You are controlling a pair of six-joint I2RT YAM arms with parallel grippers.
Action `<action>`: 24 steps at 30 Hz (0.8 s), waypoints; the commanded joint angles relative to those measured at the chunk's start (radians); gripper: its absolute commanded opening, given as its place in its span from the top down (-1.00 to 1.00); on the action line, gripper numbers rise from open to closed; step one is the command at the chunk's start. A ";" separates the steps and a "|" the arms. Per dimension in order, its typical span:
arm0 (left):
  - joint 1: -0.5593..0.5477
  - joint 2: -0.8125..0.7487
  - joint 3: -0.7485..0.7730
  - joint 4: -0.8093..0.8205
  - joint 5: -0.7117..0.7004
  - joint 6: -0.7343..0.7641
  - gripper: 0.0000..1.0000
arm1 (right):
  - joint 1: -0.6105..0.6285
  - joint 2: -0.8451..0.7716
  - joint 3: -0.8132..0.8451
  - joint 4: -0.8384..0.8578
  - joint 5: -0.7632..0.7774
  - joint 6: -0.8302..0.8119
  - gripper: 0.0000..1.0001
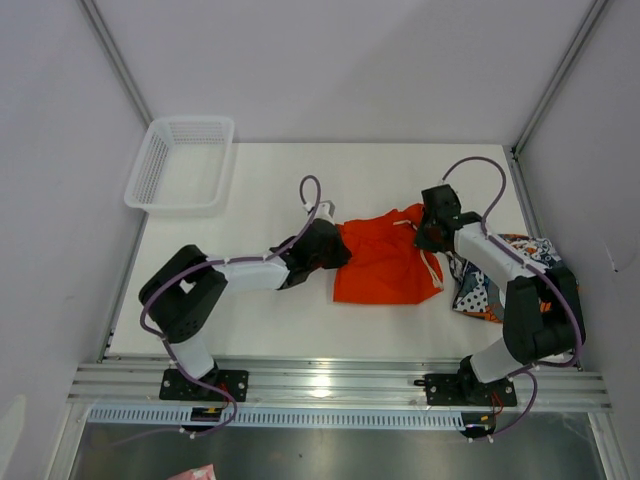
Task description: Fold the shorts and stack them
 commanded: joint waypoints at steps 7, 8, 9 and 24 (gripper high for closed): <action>-0.135 0.101 0.296 -0.043 -0.093 -0.032 1.00 | -0.132 -0.134 0.159 -0.172 0.123 -0.030 1.00; -0.154 0.123 0.308 -0.043 -0.096 -0.029 1.00 | -0.164 -0.145 0.160 -0.178 0.123 -0.029 1.00; -0.163 0.133 0.345 -0.044 -0.095 -0.023 1.00 | -0.181 -0.158 0.160 -0.193 0.124 -0.029 1.00; -0.300 0.363 0.710 0.008 -0.034 0.012 1.00 | -0.514 -0.354 0.181 -0.316 0.172 -0.093 1.00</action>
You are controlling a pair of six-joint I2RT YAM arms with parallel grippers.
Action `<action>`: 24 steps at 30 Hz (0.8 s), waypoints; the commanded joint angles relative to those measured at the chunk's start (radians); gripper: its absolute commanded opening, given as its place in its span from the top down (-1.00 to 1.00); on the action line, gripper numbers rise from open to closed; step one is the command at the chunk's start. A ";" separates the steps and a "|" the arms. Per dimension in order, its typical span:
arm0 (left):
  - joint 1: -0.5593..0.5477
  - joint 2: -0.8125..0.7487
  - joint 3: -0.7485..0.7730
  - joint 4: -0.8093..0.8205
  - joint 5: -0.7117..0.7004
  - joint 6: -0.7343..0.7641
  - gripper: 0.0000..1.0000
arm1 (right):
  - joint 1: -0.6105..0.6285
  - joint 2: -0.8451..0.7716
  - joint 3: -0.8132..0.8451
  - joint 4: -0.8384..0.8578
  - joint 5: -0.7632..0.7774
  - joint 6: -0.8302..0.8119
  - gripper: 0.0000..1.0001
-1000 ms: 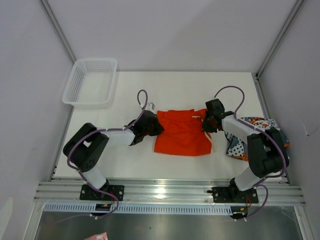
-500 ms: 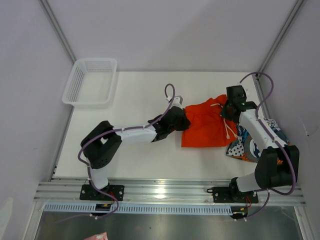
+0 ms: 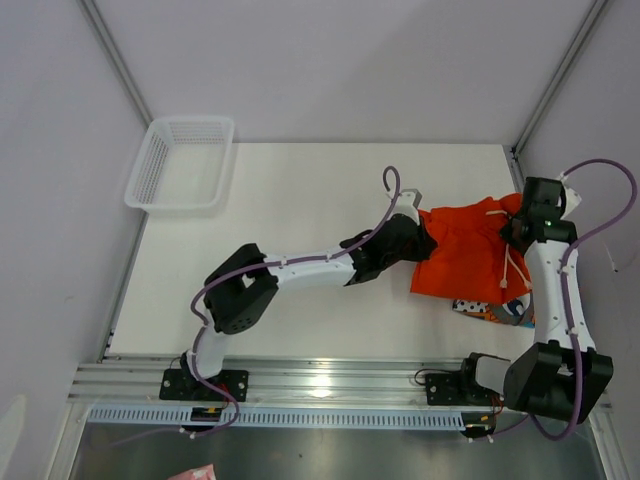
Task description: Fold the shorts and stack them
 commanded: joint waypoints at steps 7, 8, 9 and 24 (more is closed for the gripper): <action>-0.051 0.149 0.181 0.166 0.066 -0.031 1.00 | -0.238 -0.027 0.041 0.012 -0.019 -0.086 1.00; -0.057 0.176 0.190 0.175 0.069 -0.038 1.00 | -0.264 -0.023 0.038 0.032 -0.033 -0.089 1.00; -0.060 0.189 0.204 0.207 0.070 -0.048 1.00 | -0.271 -0.018 0.034 0.044 -0.053 -0.092 1.00; -0.131 0.402 0.435 0.204 0.014 -0.060 1.00 | -0.417 0.154 -0.009 0.219 -0.136 -0.098 1.00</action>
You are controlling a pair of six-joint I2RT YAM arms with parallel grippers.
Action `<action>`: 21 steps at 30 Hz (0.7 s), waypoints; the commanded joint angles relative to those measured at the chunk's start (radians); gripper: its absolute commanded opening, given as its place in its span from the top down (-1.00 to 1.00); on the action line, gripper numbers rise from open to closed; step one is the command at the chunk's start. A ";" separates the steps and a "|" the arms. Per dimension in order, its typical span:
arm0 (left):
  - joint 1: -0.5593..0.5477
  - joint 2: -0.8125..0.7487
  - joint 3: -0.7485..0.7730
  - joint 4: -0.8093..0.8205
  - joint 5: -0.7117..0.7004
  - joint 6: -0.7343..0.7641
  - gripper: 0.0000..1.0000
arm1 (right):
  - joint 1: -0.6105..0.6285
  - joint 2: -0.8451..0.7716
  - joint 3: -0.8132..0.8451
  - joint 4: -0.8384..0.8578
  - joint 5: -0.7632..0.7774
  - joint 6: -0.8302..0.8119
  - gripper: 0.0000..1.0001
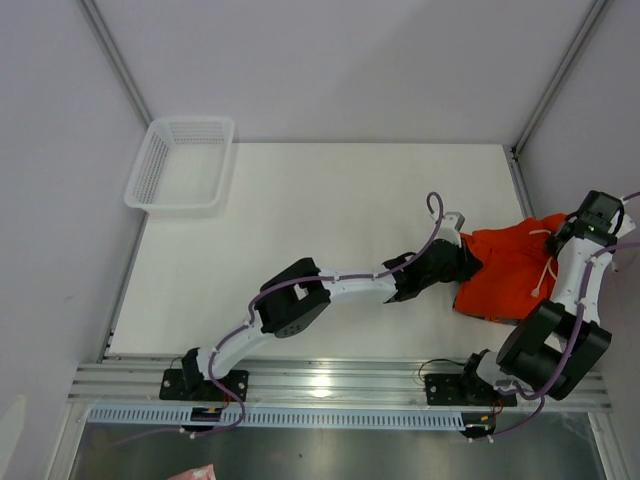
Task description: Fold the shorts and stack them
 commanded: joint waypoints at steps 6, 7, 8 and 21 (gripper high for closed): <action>-0.014 0.009 0.044 0.047 -0.039 -0.050 0.92 | -0.028 0.092 0.015 0.128 -0.043 0.009 0.92; -0.014 0.007 0.039 0.044 -0.038 -0.057 0.72 | -0.031 0.090 0.010 0.131 -0.038 0.018 0.85; -0.016 0.002 0.034 0.039 -0.041 -0.066 0.51 | -0.035 0.089 0.004 0.147 -0.036 0.020 0.79; 0.046 -0.215 -0.281 0.071 -0.038 -0.159 -0.98 | -0.048 -0.012 0.084 0.095 -0.042 -0.002 -0.22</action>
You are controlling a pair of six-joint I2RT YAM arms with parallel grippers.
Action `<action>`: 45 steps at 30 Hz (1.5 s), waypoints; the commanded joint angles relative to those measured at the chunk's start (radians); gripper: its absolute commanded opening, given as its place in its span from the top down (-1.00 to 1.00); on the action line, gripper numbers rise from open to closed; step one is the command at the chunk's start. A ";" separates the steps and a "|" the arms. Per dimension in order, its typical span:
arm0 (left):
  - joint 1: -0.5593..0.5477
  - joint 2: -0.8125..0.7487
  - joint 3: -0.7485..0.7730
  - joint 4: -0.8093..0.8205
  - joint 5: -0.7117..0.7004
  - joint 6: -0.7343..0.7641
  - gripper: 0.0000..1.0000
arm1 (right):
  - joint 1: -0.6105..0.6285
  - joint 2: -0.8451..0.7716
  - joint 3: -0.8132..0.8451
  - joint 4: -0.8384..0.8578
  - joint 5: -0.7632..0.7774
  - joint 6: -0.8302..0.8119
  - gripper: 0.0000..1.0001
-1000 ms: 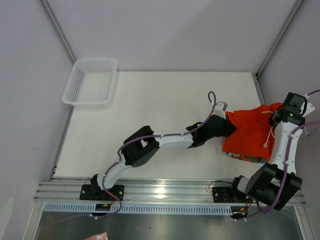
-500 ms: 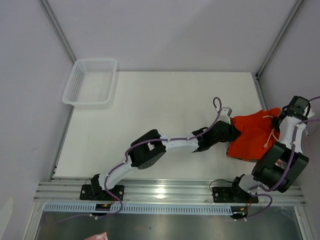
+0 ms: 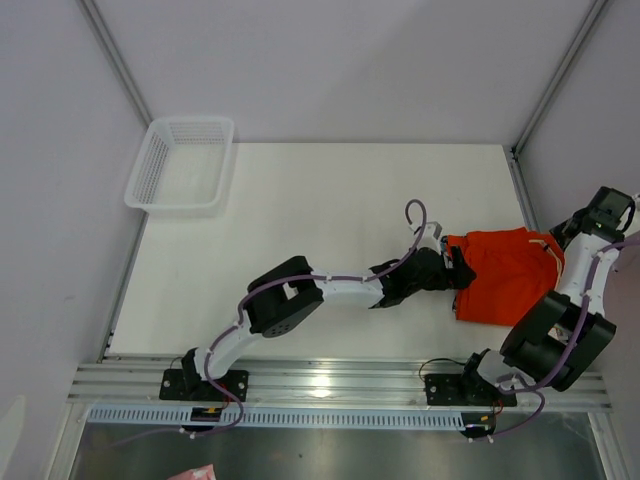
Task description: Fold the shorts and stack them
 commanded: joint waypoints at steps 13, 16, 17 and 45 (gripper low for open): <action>0.194 -0.320 -0.305 0.133 0.102 0.041 -0.98 | -0.003 -0.223 -0.514 0.844 -1.080 0.448 -0.71; 0.217 -0.396 -0.382 0.175 0.085 0.055 -0.98 | 0.060 -0.232 -0.609 1.041 -1.074 0.548 -0.76; 0.222 -0.414 -0.412 0.178 0.084 0.073 -0.98 | 0.092 -0.234 -0.629 1.086 -1.066 0.569 -0.76; 0.363 -0.830 -0.764 0.127 0.001 0.191 -0.98 | 0.206 0.325 -0.833 1.759 -0.924 0.659 -0.82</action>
